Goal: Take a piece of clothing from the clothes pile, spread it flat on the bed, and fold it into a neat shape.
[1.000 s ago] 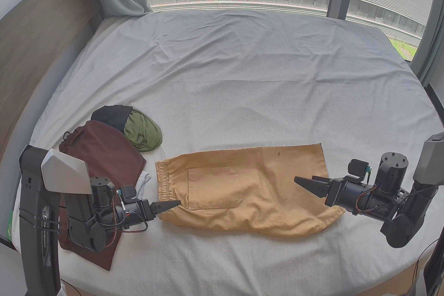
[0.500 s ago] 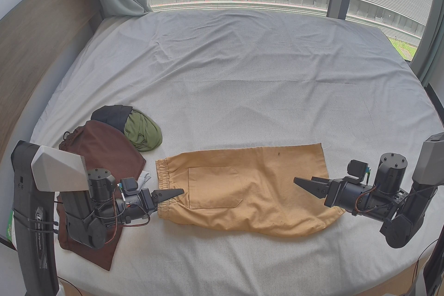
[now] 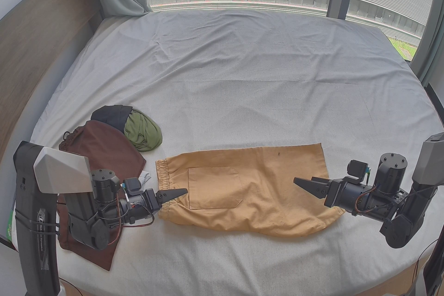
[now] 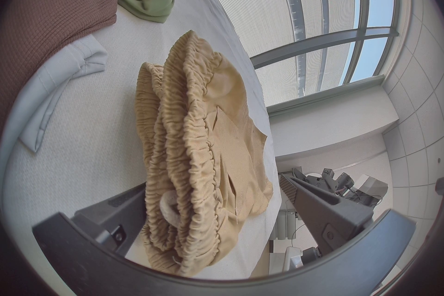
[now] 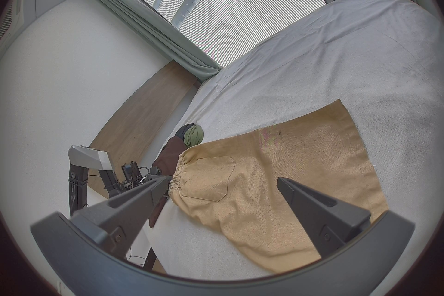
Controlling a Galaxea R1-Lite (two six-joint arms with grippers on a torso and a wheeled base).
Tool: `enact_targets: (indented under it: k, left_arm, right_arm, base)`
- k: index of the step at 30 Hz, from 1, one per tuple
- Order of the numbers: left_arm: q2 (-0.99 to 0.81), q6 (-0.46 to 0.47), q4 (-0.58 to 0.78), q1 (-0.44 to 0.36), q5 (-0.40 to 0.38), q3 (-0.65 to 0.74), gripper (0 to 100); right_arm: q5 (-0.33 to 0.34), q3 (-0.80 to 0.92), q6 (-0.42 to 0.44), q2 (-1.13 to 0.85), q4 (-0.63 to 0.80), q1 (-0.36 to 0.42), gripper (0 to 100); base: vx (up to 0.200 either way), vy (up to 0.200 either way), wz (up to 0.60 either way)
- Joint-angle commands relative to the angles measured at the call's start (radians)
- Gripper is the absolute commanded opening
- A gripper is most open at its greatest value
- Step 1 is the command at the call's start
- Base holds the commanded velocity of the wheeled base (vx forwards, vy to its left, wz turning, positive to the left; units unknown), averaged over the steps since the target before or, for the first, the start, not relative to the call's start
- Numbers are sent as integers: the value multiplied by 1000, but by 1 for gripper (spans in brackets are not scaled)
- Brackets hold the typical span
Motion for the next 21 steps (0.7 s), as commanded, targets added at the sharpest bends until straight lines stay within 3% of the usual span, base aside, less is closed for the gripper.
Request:
enact_targets:
  k: [1, 2, 3, 15, 21]
  left_arm:
    - [16, 14, 0, -3, 0, -1, 100]
    - [19, 17, 0, -3, 0, -1, 100]
    - [29, 31, 0, -3, 0, -3, 0]
    - [39, 66, 0, 6, -5, -17, 0]
    - [39, 138, 0, 16, -20, -14, 0]
  right_arm:
    - [0, -1, 0, 2, -1, 0, 100]
    - [0, -1, 0, 2, -1, 0, 100]
    - [0, -1, 0, 2, -1, 0, 100]
    - [0, -1, 0, 2, -1, -1, 100]
    - [0, 1, 0, 6, -2, -1, 100]
  base:
    - [0, 0, 0]
    - [0, 0, 0]
    - [0, 0, 0]
    - [0, 0, 0]
    - [0, 0, 0]
